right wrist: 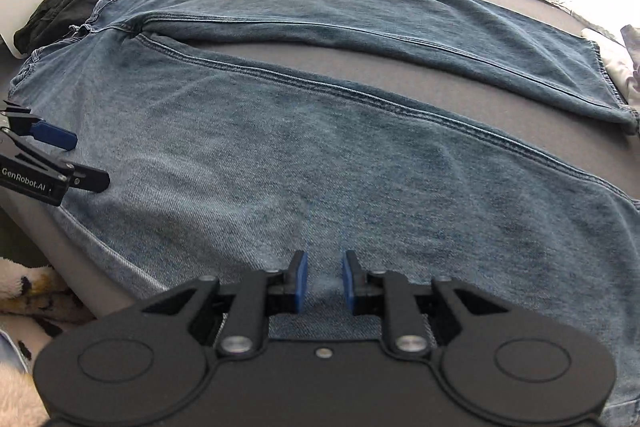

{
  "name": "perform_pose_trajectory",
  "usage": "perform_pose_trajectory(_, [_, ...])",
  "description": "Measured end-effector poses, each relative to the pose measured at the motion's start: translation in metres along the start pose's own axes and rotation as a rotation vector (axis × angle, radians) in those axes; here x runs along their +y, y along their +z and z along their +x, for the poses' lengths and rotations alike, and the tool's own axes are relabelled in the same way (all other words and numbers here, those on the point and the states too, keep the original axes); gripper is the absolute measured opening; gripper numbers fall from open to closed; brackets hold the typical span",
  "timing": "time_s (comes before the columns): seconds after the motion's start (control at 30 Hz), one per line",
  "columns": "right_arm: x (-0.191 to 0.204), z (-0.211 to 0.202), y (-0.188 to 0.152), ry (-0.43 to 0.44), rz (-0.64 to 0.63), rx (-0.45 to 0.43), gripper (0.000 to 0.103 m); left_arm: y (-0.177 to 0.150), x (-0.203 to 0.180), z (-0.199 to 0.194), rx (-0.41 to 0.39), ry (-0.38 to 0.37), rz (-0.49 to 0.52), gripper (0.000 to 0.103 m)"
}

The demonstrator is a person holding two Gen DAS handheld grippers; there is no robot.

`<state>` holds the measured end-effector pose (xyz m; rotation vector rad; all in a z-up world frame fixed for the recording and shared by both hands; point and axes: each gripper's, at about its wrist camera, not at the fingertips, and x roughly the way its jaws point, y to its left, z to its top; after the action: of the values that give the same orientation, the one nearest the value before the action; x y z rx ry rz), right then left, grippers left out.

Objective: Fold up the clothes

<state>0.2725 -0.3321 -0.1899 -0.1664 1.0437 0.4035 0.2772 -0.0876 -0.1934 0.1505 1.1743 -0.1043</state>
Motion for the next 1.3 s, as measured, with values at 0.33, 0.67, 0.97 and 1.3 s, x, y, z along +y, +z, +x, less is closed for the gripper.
perform_pose_trajectory(0.33, [-0.019, -0.016, -0.028, -0.06, 0.069, -0.049, 0.021, -0.013, -0.015, -0.006, -0.009, 0.068, -0.051, 0.082])
perform_pose_trajectory(0.67, [-0.1, -0.052, -0.09, -0.267, 0.516, -0.137, 0.031, -0.023, -0.003, -0.006, 0.006, 0.061, -0.186, 0.091])
perform_pose_trajectory(0.97, [-0.14, -0.083, -0.167, -0.029, 0.937, -0.256, 0.034, -0.025, -0.002, -0.004, 0.006, 0.062, -0.215, 0.095])
perform_pose_trajectory(1.3, [-0.136, -0.069, -0.147, 0.026, 0.853, -0.194, 0.036, -0.022, 0.0, -0.002, 0.019, 0.05, -0.213, 0.097])
